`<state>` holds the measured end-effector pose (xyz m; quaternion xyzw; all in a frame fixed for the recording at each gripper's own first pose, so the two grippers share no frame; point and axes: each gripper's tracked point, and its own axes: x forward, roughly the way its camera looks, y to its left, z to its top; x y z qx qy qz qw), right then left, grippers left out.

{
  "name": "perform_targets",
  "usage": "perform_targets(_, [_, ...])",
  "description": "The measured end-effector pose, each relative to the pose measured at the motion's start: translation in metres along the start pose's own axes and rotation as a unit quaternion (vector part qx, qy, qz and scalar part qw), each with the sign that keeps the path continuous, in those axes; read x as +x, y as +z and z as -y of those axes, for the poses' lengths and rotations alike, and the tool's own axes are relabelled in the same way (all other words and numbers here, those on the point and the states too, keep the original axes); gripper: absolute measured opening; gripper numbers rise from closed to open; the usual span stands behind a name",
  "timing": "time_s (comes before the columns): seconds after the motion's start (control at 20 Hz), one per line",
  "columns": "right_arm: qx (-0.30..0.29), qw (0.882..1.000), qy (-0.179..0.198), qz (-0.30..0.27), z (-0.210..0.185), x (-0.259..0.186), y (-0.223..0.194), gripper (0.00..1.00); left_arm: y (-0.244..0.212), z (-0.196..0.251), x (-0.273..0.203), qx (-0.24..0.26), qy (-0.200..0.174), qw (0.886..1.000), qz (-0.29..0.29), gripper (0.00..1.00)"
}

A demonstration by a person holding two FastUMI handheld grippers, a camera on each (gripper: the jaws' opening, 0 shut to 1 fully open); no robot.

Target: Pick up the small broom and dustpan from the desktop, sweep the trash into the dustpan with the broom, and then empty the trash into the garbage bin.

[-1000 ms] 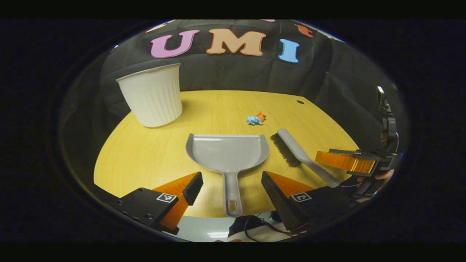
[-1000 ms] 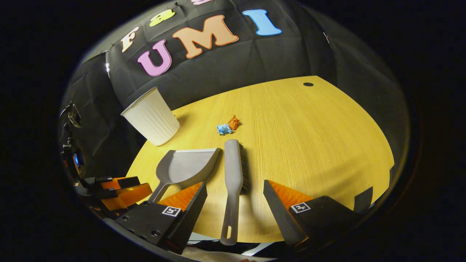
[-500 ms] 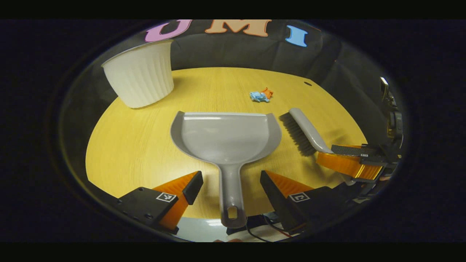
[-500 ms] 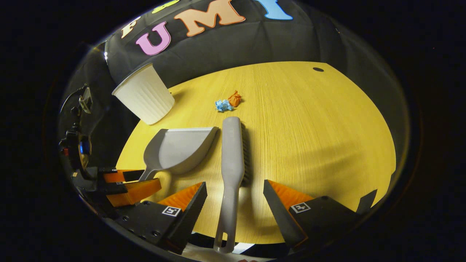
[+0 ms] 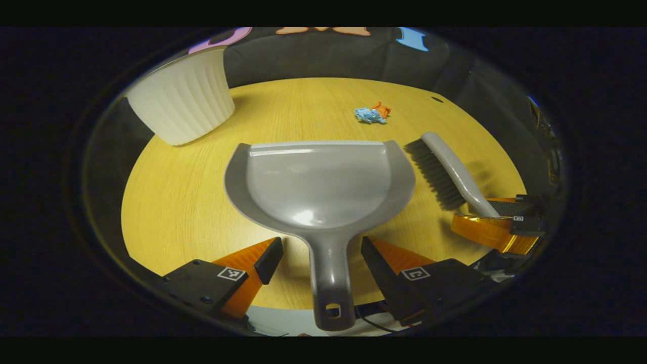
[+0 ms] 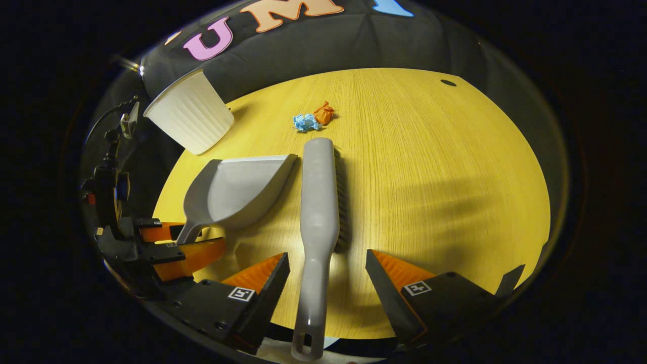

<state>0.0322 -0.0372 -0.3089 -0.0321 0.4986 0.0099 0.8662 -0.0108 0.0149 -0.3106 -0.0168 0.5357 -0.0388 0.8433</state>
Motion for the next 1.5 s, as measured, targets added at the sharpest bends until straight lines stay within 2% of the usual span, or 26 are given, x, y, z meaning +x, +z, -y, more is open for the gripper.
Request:
perform_targets(0.05, [-0.002,1.0,0.001,-0.006,-0.001,0.0,-0.004,0.86,-0.003,0.001,0.001,0.002,-0.004,1.0,-0.01,0.95])
perform_targets(0.1, [-0.004,1.0,0.002,-0.009,-0.002,0.001,-0.005,0.82,-0.008,0.001,0.002,0.005,-0.007,1.0,-0.02,0.9])
perform_targets(0.15, [-0.005,1.0,0.005,-0.008,-0.004,0.001,-0.005,0.63,-0.01,-0.001,0.005,0.008,-0.005,1.0,-0.023,0.82])
perform_targets(0.2, [-0.003,1.0,0.007,-0.008,-0.007,0.002,-0.006,0.57,-0.012,-0.001,0.006,0.006,-0.003,1.0,-0.028,0.63])
perform_targets(0.25, [-0.005,1.0,0.003,-0.009,-0.006,0.005,-0.006,0.47,-0.013,-0.003,0.003,0.008,0.003,0.999,-0.031,0.49])
perform_targets(0.3, [-0.006,1.0,0.005,-0.017,-0.005,0.002,-0.008,0.26,-0.014,-0.004,0.003,0.01,0.005,0.999,-0.036,0.32])
perform_targets(0.35, [-0.007,1.0,0.006,-0.022,-0.006,-0.003,-0.009,0.25,-0.015,-0.005,0.005,0.011,0.003,0.999,-0.037,0.34])
perform_targets(0.4, [-0.01,1.0,0.01,-0.022,-0.006,-0.002,-0.009,0.24,-0.014,-0.005,0.004,0.005,0.002,0.999,-0.036,0.3])
perform_targets(0.65, [-0.013,1.0,0.026,-0.01,-0.007,-0.005,-0.003,0.22,-0.009,-0.004,0.003,-0.001,-0.013,1.0,-0.018,0.28])
perform_targets(0.9, [-0.007,0.998,0.062,0.031,-0.018,-0.046,0.039,0.22,0.026,-0.01,-0.016,0.01,-0.029,0.999,0.027,0.3])
perform_targets(1.05, [-0.001,0.995,0.064,0.076,-0.013,-0.064,0.085,0.22,0.051,-0.028,-0.033,0.05,-0.018,0.997,0.061,0.28])
perform_targets(1.2, [-0.012,0.993,0.046,0.109,0.004,-0.066,0.134,0.22,0.078,-0.042,-0.044,0.112,-0.008,0.991,0.078,0.26])
perform_targets(1.25, [-0.02,0.992,0.03,0.118,0.01,-0.06,0.15,0.21,0.084,-0.045,-0.045,0.132,-0.012,0.988,0.079,0.29])
perform_targets(1.5, [-0.046,0.992,-0.037,0.115,0.042,-0.006,0.199,0.22,0.098,-0.052,-0.032,0.209,-0.028,0.977,0.045,0.28])
